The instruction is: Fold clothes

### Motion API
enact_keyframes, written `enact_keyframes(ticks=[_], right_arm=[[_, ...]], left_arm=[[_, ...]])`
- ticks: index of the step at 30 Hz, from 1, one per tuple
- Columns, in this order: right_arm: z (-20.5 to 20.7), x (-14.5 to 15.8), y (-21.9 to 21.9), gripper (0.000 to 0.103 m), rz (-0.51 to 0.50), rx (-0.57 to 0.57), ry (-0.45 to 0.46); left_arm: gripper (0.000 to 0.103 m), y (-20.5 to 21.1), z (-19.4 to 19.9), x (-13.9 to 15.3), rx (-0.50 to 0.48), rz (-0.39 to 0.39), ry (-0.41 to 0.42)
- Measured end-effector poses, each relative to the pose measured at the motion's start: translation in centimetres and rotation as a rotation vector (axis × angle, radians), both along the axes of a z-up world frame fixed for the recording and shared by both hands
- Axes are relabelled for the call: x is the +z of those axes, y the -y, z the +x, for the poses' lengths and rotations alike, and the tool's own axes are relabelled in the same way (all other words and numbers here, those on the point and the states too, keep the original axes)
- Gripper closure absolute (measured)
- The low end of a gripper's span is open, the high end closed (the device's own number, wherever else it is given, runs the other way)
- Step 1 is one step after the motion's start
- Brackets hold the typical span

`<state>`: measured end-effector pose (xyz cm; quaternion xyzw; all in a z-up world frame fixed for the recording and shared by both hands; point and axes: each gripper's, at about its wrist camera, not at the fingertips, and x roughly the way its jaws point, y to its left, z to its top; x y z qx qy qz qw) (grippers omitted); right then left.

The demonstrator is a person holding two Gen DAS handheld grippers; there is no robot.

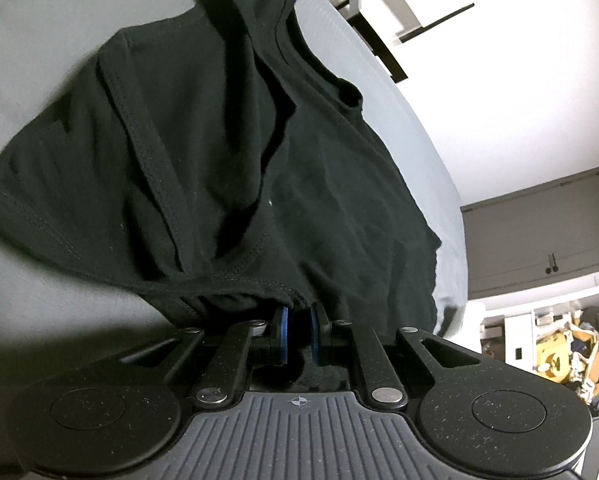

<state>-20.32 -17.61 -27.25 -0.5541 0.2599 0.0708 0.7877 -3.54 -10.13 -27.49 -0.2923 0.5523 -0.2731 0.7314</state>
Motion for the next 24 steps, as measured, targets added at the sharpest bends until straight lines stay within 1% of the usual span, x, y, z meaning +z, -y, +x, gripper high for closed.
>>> enact_keyframes(ticks=[2, 4, 6, 7, 9, 12, 14, 16, 18, 22, 24], right_arm=[[0.1, 0.5, 0.5, 0.098, 0.034, -0.010, -0.013], [0.2, 1.1, 1.0, 0.098, 0.068, -0.020, -0.025], [0.2, 1.9, 1.8, 0.098, 0.136, -0.041, -0.039], [0.3, 2.3, 2.2, 0.098, 0.171, -0.048, -0.047], [0.4, 3.0, 3.0, 0.098, 0.228, -0.067, -0.057], [0.6, 3.7, 4.0, 0.098, 0.289, -0.097, -0.063], [0.6, 4.0, 4.6, 0.098, 0.321, -0.099, -0.072], [1.5, 4.3, 3.2, 0.098, 0.341, -0.097, -0.081], [2.5, 4.7, 3.3, 0.098, 0.372, -0.099, -0.099], [3.6, 4.4, 4.1, 0.098, 0.409, -0.120, -0.124], [3.8, 4.1, 4.1, 0.098, 0.419, -0.130, -0.132]], left_arm=[[0.092, 0.1, -0.2, 0.5, -0.019, 0.027, 0.028], [0.092, 0.4, -0.7, 1.5, -0.058, 0.057, 0.084], [0.092, 0.5, -1.2, 2.6, -0.092, 0.080, 0.133], [0.091, 0.4, -1.5, 3.1, -0.100, 0.078, 0.151], [0.085, 0.1, -2.0, 3.7, -0.124, 0.061, 0.169], [0.084, -0.5, -2.4, 3.9, -0.133, 0.041, 0.165], [0.083, -1.0, -2.2, 3.7, -0.109, 0.021, 0.137], [0.083, -1.7, -2.1, 3.6, -0.087, 0.020, 0.108], [0.083, -2.4, -2.4, 3.6, -0.089, 0.038, 0.102], [0.083, -2.7, -3.5, 3.6, -0.121, 0.014, 0.151], [0.082, -3.0, -3.6, 3.6, -0.096, -0.006, 0.162]])
